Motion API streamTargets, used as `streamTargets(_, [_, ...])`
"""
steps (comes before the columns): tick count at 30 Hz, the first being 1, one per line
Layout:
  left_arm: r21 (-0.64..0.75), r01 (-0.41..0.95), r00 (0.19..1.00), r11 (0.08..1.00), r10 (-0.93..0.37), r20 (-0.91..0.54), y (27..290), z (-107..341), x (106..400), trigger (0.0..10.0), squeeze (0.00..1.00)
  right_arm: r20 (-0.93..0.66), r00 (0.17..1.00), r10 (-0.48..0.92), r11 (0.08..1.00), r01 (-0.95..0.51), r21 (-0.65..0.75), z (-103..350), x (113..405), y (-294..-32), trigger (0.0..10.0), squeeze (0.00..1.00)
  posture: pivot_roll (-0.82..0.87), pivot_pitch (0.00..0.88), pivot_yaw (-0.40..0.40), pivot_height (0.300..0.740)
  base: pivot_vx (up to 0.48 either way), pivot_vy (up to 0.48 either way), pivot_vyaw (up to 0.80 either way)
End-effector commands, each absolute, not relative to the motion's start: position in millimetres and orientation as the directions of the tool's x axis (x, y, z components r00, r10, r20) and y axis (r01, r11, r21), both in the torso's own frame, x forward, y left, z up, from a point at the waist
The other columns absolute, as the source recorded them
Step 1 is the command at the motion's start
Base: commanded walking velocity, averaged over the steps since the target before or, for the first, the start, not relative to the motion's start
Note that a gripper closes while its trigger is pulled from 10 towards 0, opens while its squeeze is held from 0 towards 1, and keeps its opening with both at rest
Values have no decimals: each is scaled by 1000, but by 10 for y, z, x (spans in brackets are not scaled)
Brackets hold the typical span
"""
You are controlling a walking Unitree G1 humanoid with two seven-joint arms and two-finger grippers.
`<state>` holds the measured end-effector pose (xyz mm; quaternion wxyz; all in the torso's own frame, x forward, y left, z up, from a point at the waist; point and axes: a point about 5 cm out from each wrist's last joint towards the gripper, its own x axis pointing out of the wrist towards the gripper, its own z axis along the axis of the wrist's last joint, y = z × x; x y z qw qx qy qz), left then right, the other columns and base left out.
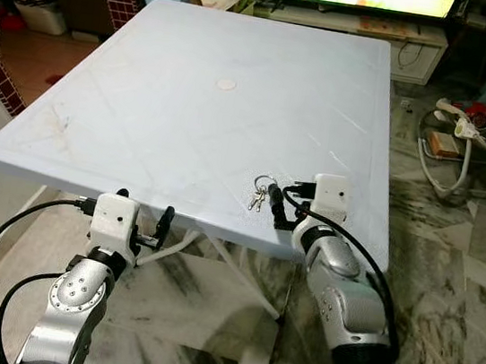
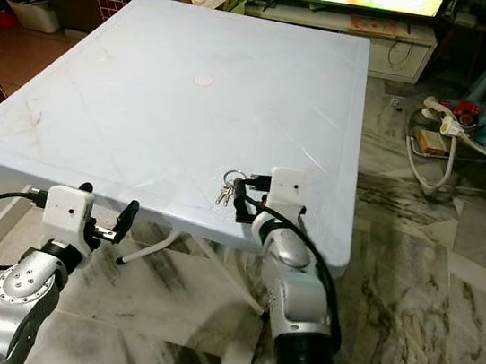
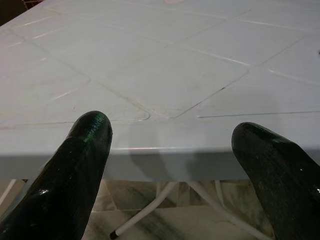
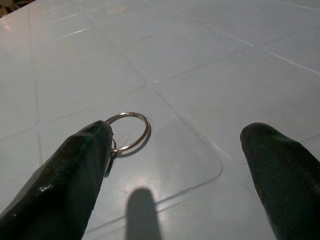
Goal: Hang keys on a hook
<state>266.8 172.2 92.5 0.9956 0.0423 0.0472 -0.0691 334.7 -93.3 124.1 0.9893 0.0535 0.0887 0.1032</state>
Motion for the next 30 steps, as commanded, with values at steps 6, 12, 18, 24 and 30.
streamTargets(6, [86, 148, 986, 985, -139, -95, 1718, 964, 2681, 10000, 0, -152, 958, 242, 967, -225, 121, 1267, 3425, -834, 10000, 0, 44, 111, 83, 740, 0, 0, 0])
streamTargets(12, [84, 148, 986, 985, -140, -94, 1709, 963, 2679, 10000, 0, -153, 950, 271, 960, -254, 122, 1253, 3445, -736, 10000, 0, 47, 110, 81, 740, 0, 0, 0])
streamTargets(18, [81, 149, 986, 986, -141, -94, 1704, 963, 2681, 10000, 0, -164, 946, 279, 958, -262, 120, 1234, 3455, -703, 9843, 0, 47, 110, 80, 740, 0, 0, 0])
streamTargets(24, [80, 150, 985, 985, -143, -93, 1699, 963, 2684, 10000, 0, -182, 944, 277, 958, -256, 127, 1182, 3448, -710, 0, 0, 44, 111, 80, 740, 0, 0, 0])
streamTargets(30, [78, 153, 985, 985, -146, -93, 1688, 966, 2689, 10000, 0, -192, 935, 299, 952, -278, 130, 1160, 3444, -687, 0, 0, 45, 112, 79, 740, 0, 0, 0])
